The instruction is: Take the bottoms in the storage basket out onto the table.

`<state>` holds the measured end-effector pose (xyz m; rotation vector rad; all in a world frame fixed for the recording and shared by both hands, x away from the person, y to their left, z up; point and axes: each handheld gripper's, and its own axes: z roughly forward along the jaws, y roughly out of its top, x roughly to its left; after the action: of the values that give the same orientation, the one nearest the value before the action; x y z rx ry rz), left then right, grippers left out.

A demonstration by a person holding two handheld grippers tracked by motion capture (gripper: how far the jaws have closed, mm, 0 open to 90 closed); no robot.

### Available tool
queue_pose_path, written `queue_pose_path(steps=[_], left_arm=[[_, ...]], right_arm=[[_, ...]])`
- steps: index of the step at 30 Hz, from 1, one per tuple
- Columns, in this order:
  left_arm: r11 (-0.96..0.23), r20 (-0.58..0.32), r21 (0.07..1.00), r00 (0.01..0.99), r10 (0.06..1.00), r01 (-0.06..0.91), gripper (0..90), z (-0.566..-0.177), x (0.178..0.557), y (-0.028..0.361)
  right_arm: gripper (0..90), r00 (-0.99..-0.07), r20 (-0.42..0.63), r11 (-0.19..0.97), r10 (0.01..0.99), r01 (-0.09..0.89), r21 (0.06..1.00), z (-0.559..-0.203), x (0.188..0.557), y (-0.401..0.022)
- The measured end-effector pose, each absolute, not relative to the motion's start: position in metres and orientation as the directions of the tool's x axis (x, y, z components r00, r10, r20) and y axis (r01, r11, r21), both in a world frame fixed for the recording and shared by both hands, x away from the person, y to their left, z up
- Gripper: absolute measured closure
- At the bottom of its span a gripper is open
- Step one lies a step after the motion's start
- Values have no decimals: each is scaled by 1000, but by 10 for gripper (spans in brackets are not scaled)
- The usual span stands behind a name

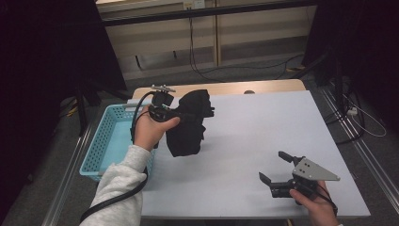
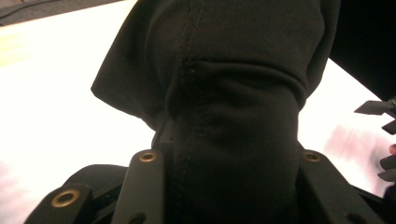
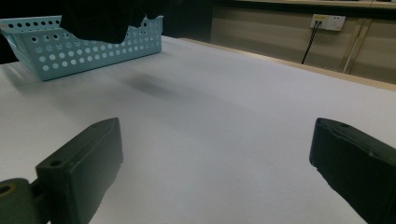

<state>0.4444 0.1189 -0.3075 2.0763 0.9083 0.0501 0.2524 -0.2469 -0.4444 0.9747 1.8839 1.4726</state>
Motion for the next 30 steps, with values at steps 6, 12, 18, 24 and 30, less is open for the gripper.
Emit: queue_pose_path(steps=[6, 12, 18, 24, 30], left_arm=[[-384, -282, 721, 751, 598, 577, 614, -321, 438, 110], [-379, -287, 728, 756, 588, 571, 610, -342, 432, 106], [-388, -285, 731, 768, 573, 561, 606, -362, 427, 101], [-405, -266, 746, 794, 546, 529, 594, -378, 424, 90], [-423, -230, 764, 818, 527, 488, 500, -396, 422, 83]], right_arm=[[23, -584, 7, 141, 812, 207, 968, -445, 254, -246], [23, -589, 14, 136, 808, 209, 968, -445, 255, -244], [23, -590, 12, 139, 807, 210, 968, -445, 256, -243], [23, -588, 6, 144, 809, 208, 967, -445, 257, -244], [22, -589, -11, 159, 808, 201, 967, -443, 255, -241]])
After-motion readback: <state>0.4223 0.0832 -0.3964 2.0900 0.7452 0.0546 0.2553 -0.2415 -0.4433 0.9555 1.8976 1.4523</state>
